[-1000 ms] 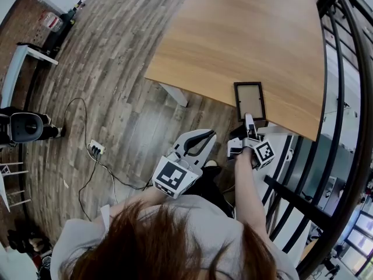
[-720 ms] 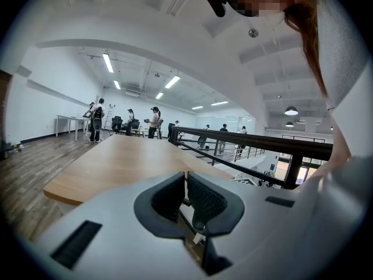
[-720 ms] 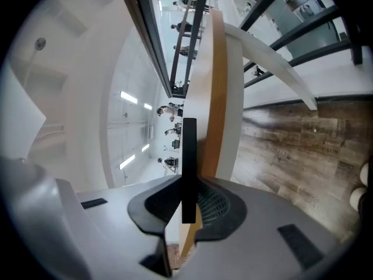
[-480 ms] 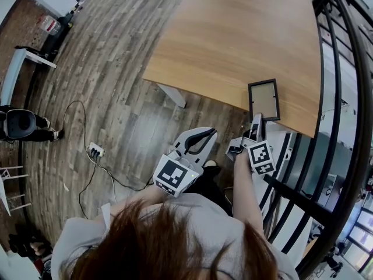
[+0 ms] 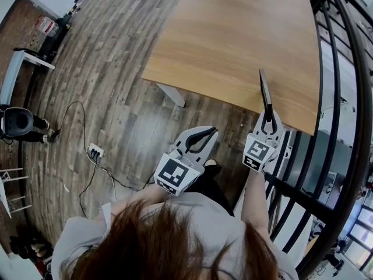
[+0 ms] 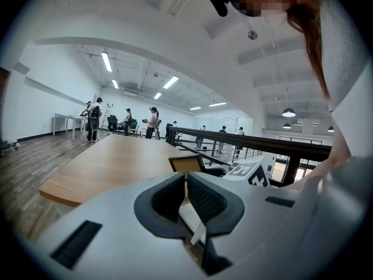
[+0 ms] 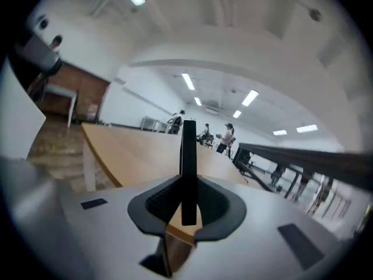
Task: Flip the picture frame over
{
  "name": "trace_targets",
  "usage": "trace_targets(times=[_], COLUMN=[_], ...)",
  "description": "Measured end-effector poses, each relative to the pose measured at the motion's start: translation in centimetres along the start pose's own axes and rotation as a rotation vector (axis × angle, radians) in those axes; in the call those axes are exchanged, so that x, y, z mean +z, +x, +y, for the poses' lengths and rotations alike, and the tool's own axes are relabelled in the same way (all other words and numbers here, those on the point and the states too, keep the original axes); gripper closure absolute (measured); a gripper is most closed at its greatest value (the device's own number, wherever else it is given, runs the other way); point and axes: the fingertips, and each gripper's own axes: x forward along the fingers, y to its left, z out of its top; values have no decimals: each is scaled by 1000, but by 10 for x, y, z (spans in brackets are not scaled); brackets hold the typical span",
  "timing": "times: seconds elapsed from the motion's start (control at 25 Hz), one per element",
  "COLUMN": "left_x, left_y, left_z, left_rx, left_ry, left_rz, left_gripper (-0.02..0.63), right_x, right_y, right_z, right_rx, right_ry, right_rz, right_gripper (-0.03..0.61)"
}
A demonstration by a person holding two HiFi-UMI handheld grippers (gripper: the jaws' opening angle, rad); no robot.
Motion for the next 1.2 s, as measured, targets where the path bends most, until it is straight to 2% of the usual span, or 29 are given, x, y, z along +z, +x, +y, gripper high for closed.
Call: trace_targets(times=[0.12,0.24,0.36,0.52,0.64,0.84,1.2], left_x=[-2,-3,-3,-7,-7,-9,-10], left_y=[-1,-2,-2,-2,-3,-3,-5], left_z=[1,4,3,3,4,3,10], left_rx=[3,6,-1,-4,-7,-6,9], left_ry=[-6,-13,-14,-22,-24,-32,-73], left_rz=[14,14,16,24,26,24,16], left_gripper=[594,594,594,594,594,594,594], right_x=[1,-8,-22,-41,-51,-70,-76], right_y=[0,0,3,4,7,15,26], right_z=[13,36,56,78,86,95,100], right_rx=[9,42,102,172,196,242,280], right_ry=[-364,-633,-820,-1000,-1064,-1108,-1072], right_rz=[-7,-26,-6,36,74,156,272], right_gripper=[495,495,494,494,494,492,492])
